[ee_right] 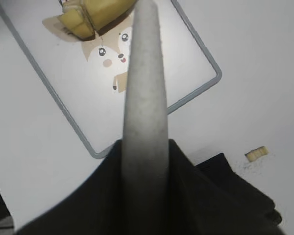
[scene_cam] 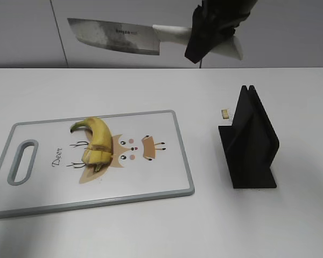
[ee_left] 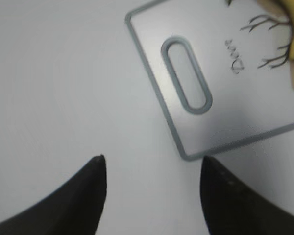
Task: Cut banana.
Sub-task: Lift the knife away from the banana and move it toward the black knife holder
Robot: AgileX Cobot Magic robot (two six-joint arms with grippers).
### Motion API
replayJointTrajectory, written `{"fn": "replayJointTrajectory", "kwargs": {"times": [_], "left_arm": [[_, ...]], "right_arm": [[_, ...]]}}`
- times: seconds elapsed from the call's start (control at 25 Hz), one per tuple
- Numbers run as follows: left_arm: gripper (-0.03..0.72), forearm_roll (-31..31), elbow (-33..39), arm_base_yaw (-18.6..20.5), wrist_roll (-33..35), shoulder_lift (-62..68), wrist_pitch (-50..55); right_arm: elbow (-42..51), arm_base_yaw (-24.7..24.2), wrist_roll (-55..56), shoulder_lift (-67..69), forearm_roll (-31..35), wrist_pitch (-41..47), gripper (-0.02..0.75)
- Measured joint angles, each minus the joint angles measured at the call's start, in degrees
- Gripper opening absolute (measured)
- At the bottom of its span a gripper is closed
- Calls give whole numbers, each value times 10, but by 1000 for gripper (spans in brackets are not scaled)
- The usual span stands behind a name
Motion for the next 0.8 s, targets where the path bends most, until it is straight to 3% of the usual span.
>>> {"fn": "replayJointTrajectory", "kwargs": {"times": [0.12, 0.36, 0.8], "left_arm": [[578, 17, 0, 0, -52, -3, 49], [577, -2, 24, 0, -67, -58, 56], [577, -24, 196, 0, -70, -281, 43]], "right_arm": [[4, 0, 58, -10, -1, 0, 171], [60, 0, 135, -71, 0, 0, 171], [207, 0, 299, -202, -8, -42, 171]]}}
